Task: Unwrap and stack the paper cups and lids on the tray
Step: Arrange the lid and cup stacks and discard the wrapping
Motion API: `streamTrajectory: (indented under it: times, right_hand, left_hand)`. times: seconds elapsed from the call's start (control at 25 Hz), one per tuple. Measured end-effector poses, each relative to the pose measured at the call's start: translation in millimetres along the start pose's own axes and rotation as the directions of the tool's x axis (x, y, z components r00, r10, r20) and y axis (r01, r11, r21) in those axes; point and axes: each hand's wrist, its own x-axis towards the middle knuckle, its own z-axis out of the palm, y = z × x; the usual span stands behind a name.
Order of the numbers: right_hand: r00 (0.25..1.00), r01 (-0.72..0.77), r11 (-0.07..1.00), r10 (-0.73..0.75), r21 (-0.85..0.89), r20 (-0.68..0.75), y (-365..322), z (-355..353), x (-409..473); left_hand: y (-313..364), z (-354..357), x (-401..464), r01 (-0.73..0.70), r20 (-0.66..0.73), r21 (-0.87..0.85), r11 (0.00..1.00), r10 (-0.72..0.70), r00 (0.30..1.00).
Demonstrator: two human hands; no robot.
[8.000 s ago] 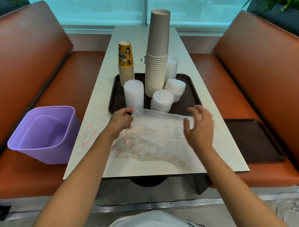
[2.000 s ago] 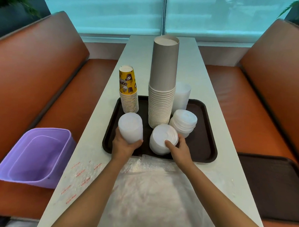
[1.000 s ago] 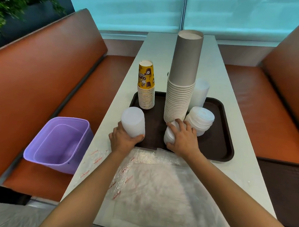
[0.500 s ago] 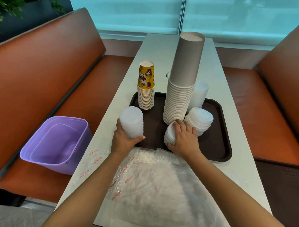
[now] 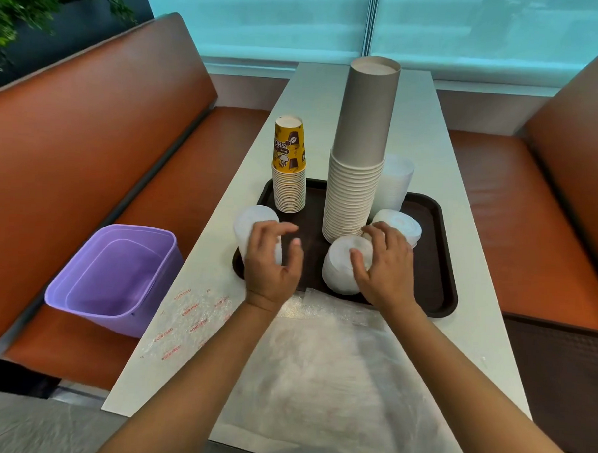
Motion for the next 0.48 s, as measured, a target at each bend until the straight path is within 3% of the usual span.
streamTrajectory:
  times: [0.04,0.08,0.16,0.24,0.32,0.48]
  right_hand:
    - [0.999,-0.027,1.0,0.027,-0.011,-0.047,8,-4,4]
    - [0.997,-0.059,0.998,0.057,-0.037,-0.059,17,-9,9]
    - [0.981,-0.161,0.98,0.171,-0.115,0.086,35,-20,24]
    - [0.903,-0.227,0.942,0.299,-0.246,0.31,48,-26,41]
    - [0.843,-0.221,0.924,0.342,-0.313,0.414,56,-25,51]
    - [0.876,-0.251,0.944,0.316,-0.215,0.365,66,-19,59]
  left_hand:
    - [11,10,0,0.09,0.152,-0.038,0.995,-0.083,0.985]
    - [19,21,-2,0.236,0.303,-0.02,0.972,-0.219,0.927]
    - [25,43,-3,0.554,0.507,0.098,0.827,-0.521,0.687]
    - [25,59,3,0.727,0.569,0.187,0.661,-0.676,0.468]
    - [23,70,6,0.76,0.584,0.234,0.606,-0.713,0.389]
    - [18,85,2,0.74,0.594,0.301,0.602,-0.725,0.348]
